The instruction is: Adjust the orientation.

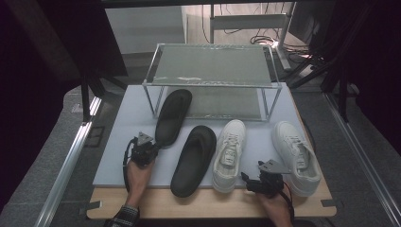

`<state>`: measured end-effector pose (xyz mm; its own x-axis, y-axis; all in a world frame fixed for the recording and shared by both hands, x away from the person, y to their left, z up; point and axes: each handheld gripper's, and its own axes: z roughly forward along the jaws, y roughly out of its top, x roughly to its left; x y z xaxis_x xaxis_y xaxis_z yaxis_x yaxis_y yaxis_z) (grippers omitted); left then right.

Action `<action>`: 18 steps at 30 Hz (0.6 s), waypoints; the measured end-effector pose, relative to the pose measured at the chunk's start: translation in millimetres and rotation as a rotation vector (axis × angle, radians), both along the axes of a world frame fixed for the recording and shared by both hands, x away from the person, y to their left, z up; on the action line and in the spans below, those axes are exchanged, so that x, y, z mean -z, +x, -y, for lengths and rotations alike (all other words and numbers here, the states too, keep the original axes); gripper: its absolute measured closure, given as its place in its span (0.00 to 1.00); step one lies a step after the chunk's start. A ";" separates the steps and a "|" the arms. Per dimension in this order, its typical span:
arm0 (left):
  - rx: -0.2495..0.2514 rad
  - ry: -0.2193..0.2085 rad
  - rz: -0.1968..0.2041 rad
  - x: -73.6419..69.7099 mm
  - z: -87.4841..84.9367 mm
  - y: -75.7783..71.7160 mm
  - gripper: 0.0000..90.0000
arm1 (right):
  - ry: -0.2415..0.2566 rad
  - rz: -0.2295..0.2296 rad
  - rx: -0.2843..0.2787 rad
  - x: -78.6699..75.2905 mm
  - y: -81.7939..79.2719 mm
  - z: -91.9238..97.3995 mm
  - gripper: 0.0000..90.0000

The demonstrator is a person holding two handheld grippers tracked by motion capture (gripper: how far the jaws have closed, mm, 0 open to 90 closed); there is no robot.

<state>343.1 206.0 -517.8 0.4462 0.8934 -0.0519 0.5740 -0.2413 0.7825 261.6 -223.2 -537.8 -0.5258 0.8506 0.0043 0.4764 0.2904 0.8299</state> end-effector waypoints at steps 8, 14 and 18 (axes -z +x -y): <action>0.012 0.001 0.014 -4.0 12.1 11.1 1.00 | 0.000 0.000 0.000 0.0 0.0 0.0 0.20; 0.024 0.012 0.013 -9.1 19.7 19.0 1.00 | 0.000 -0.001 0.000 0.0 0.0 0.0 0.20; 0.027 0.026 0.014 -12.0 23.1 24.9 1.00 | 0.001 -0.001 0.000 0.0 0.0 0.0 0.20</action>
